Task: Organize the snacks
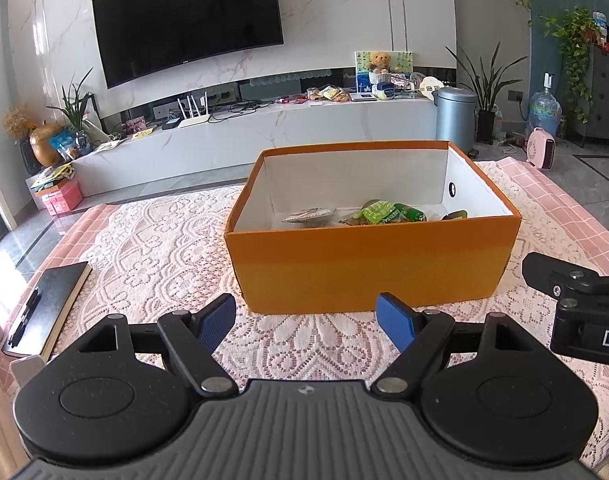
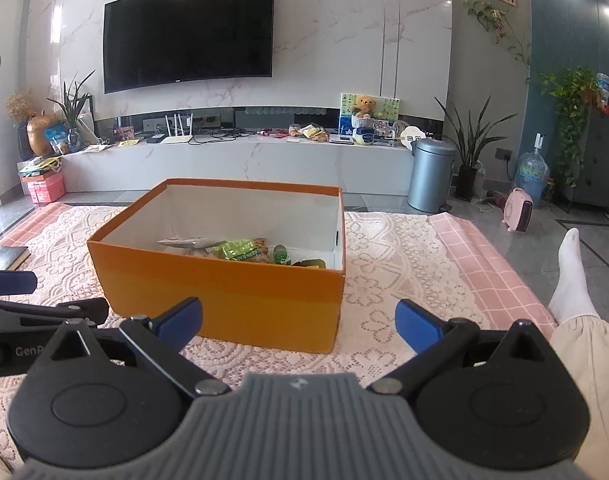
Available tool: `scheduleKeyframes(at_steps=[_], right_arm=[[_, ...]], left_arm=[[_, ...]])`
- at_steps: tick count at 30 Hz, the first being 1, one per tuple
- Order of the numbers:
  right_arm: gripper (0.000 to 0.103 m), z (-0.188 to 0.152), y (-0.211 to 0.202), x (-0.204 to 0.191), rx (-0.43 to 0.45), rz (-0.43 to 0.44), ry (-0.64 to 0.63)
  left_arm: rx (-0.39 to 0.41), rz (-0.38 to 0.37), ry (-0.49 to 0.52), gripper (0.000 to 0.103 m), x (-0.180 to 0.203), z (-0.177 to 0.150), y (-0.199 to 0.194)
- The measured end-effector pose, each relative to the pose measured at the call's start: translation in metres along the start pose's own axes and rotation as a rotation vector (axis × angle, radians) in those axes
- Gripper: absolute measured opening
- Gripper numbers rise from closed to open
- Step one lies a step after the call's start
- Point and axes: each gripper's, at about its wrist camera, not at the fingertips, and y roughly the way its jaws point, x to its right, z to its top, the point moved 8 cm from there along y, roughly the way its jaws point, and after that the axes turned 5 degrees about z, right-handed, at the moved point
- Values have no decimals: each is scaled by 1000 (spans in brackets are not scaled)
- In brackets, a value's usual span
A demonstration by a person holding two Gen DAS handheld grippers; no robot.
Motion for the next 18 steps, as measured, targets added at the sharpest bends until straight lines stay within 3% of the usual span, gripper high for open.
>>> scheduleKeyframes(at_steps=[18], right_arm=[[99,1,-2,1,6,-2,1]], left_arm=[[5,4,-4,94,-1,1,-3]])
